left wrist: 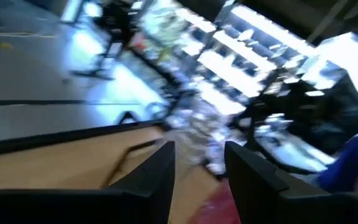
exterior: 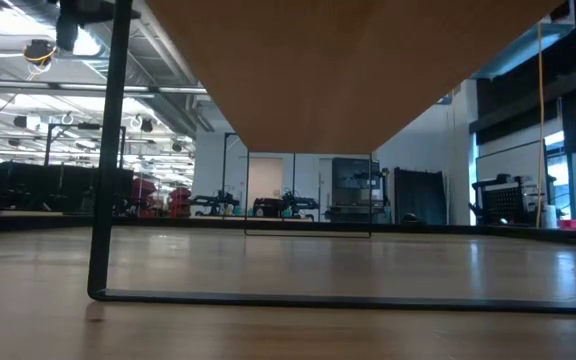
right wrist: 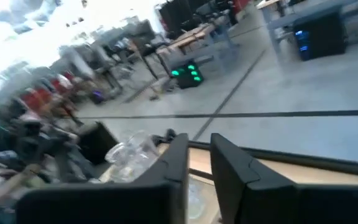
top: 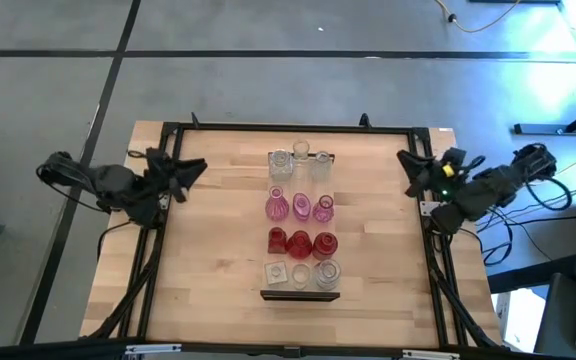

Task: Sort vases onto shelf
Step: Return to Home Position

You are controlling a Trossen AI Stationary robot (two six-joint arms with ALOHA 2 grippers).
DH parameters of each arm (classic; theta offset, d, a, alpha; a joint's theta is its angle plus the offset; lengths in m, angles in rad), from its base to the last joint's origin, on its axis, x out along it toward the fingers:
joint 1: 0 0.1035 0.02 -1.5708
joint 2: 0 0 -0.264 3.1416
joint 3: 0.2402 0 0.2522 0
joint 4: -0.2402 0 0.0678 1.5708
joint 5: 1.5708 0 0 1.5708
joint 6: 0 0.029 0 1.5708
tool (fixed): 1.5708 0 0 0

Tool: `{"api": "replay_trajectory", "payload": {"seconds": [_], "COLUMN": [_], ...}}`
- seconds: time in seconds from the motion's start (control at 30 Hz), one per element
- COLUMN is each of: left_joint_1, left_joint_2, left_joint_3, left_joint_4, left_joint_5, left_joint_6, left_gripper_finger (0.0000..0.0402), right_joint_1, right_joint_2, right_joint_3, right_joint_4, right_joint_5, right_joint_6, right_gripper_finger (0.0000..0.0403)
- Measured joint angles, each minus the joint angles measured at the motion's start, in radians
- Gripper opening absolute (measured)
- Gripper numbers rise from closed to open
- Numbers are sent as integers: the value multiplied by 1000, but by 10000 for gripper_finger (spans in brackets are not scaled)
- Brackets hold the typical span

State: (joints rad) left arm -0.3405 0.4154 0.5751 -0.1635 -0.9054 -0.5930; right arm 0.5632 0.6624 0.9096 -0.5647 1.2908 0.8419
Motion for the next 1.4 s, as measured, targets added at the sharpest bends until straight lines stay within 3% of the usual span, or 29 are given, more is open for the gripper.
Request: {"api": "replay_trajectory", "payload": {"seconds": [0.13, 0.2, 0.33, 0.53, 0.63, 0.7, 0.97, 1.23, 1.4], "left_joint_1": [0, 0, 0, 1, 1, 1, 2, 2, 2], "left_joint_2": [-111, -153, -208, -231, -231, -231, -233, -232, -232], "left_joint_3": [-186, -262, -366, -474, -555, -565, -568, -568, -568], "left_joint_4": [312, 456, 590, 695, 864, 885, 813, 474, 271], "left_joint_5": [104, 120, 119, 133, 158, 161, 156, 199, 213], "left_joint_6": [86, 130, 185, 160, 151, 156, 174, -96, -165], "left_gripper_finger": [132, 132, 132, 132, 132, 132, 132, 132, 132], "right_joint_1": [-142, -239, -439, -667, -736, -764, -779, -779, -779], "right_joint_2": [-151, -201, -263, -281, -281, -283, -291, -289, -289], "right_joint_3": [-201, -309, -498, -666, -729, -763, -902, -903, -903], "right_joint_4": [381, 614, 941, 1048, 1125, 1195, 1207, 933, 751], "right_joint_5": [-176, -340, -643, -850, -917, -953, -1044, -1203, -1317], "right_joint_6": [-215, -310, -402, -238, -163, -142, -32, 14, -74], "right_gripper_finger": [11, 5, 13, 2, 3, 1, 1, 1, 1]}}
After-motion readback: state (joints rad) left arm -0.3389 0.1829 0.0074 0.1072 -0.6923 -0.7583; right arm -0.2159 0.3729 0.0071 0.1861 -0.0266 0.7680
